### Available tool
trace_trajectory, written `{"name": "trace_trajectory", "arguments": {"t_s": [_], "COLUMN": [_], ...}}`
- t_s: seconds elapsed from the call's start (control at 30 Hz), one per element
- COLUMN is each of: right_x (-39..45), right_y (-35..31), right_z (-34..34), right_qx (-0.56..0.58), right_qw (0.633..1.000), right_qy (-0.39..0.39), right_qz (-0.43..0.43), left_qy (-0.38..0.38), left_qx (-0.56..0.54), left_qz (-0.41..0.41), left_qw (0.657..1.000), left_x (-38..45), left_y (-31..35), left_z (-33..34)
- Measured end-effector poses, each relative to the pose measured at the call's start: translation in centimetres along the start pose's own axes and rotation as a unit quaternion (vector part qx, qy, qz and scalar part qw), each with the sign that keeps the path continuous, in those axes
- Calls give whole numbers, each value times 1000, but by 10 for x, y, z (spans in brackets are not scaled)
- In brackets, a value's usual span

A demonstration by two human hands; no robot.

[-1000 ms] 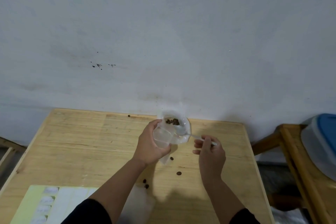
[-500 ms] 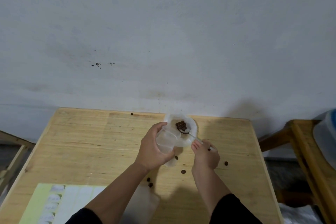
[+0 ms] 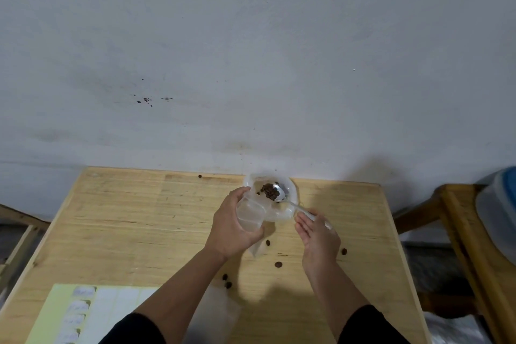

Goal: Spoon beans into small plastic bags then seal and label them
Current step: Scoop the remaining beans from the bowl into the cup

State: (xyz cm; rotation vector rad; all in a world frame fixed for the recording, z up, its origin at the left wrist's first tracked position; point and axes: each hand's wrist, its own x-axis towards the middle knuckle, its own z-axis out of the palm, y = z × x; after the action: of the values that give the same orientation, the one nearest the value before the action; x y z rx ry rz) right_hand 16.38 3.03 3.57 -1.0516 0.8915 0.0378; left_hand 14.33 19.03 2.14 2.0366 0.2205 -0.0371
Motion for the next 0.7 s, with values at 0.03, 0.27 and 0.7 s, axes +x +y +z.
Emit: {"name": "trace_trajectory", "arguments": {"t_s": [0.03, 0.27, 0.7], "right_x": [-2, -19, -48], "right_y": [-3, -28, -23], "right_z": [-2, -8, -11], "right_qx": [-1, -20, -184], "right_qw": [1000, 996, 938], "right_qy": [-4, -53, -72], "right_qz": [-5, -68, -284], "left_qy": [0, 11, 23], "left_qx": [0, 0, -17], "left_qz": [-1, 2, 4], "left_qw": [1000, 1000, 1000], "left_x": [1, 5, 6], "left_y": [-1, -3, -2], "left_z": [0, 2, 2]}}
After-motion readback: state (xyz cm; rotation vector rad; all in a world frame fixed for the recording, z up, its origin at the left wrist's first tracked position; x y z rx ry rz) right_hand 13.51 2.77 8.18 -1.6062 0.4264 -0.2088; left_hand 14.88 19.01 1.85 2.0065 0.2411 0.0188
